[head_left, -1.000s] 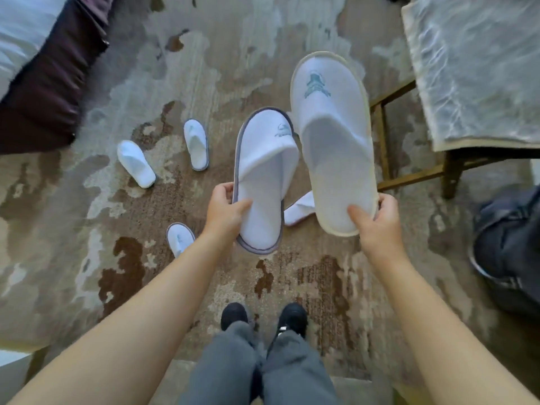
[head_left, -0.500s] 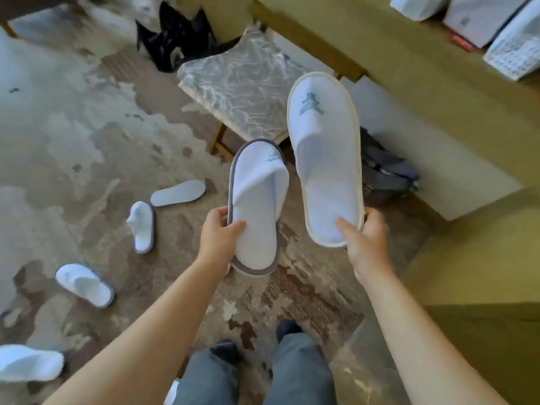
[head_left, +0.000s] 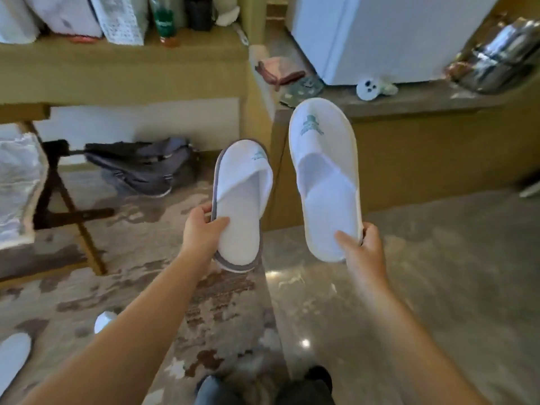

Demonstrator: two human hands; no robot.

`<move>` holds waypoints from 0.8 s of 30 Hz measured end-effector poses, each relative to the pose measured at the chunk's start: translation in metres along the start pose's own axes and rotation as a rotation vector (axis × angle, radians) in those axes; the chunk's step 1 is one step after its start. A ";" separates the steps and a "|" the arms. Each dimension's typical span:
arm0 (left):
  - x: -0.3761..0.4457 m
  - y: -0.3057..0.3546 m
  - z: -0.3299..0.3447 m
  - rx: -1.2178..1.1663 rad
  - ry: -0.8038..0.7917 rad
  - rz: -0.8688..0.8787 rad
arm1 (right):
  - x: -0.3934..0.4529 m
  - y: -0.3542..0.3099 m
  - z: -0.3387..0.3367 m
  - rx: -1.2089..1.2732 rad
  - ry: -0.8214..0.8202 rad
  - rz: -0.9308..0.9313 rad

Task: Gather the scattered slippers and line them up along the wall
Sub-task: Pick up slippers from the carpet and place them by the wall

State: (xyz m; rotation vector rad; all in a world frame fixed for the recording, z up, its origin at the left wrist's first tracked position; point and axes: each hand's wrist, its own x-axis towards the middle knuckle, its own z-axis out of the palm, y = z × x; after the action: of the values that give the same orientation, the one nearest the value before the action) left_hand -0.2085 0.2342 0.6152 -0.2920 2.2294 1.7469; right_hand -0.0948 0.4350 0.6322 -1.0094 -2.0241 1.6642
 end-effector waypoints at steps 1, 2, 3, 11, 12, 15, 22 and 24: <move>-0.007 0.005 0.023 0.020 -0.044 0.024 | 0.000 0.006 -0.025 0.019 0.047 0.012; -0.015 0.009 0.047 0.033 -0.087 0.044 | 0.001 0.012 -0.050 0.038 0.092 0.018; -0.022 0.013 0.072 0.041 -0.129 0.063 | 0.003 0.018 -0.075 0.054 0.135 0.021; -0.093 0.025 0.259 0.018 -0.305 0.119 | 0.042 0.065 -0.261 0.056 0.317 0.044; -0.100 0.025 0.278 0.015 -0.329 0.105 | 0.046 0.071 -0.280 0.063 0.337 0.049; -0.116 0.024 0.330 0.044 -0.390 0.065 | 0.060 0.090 -0.325 0.114 0.406 0.087; -0.094 0.027 0.442 0.070 -0.429 0.026 | 0.134 0.128 -0.381 0.114 0.437 0.206; -0.076 0.027 0.475 0.058 -0.415 0.003 | 0.170 0.136 -0.391 0.082 0.424 0.226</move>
State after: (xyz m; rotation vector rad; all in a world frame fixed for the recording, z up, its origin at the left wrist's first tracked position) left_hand -0.0969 0.6997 0.5617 0.0820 1.9729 1.5684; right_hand 0.0837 0.8418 0.5748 -1.4624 -1.6024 1.4636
